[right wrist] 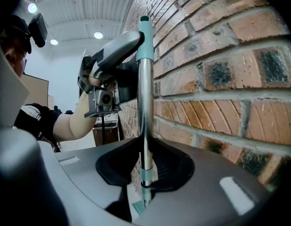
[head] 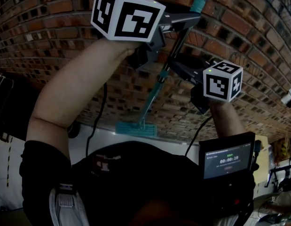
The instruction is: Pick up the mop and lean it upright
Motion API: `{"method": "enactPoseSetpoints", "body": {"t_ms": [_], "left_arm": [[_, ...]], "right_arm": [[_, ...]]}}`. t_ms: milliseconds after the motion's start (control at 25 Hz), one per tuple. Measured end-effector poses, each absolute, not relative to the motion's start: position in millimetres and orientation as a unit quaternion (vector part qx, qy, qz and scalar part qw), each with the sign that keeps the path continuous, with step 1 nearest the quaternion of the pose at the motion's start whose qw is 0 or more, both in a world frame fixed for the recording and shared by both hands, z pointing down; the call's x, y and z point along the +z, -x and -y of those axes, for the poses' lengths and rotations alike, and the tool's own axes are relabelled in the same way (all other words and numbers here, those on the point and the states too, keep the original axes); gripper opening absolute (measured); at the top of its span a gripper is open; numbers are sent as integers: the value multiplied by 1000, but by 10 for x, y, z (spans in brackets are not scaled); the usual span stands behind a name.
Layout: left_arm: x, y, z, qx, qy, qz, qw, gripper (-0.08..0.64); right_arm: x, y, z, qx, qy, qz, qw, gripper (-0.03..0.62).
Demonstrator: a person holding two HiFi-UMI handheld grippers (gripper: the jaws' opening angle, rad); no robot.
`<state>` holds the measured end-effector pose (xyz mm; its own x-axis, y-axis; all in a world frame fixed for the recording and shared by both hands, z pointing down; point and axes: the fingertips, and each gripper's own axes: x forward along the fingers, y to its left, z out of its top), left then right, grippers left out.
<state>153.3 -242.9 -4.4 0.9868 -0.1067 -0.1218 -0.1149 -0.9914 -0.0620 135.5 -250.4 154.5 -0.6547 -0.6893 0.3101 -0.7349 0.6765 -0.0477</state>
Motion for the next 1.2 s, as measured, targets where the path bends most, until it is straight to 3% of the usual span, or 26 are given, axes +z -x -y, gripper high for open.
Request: {"method": "enactPoseSetpoints", "body": {"t_ms": [480, 800, 1200], "left_arm": [[5, -1505, 2497, 65, 996, -55, 9, 92], [122, -1396, 2551, 73, 995, -68, 0, 92], [550, -1319, 2583, 70, 994, -77, -11, 92]], "right_arm": [[1608, -1359, 2507, 96, -389, 907, 129, 110], [1760, -1389, 2423, 89, -379, 911, 140, 170], [1576, -1750, 2284, 78, -392, 913, 84, 172]]}}
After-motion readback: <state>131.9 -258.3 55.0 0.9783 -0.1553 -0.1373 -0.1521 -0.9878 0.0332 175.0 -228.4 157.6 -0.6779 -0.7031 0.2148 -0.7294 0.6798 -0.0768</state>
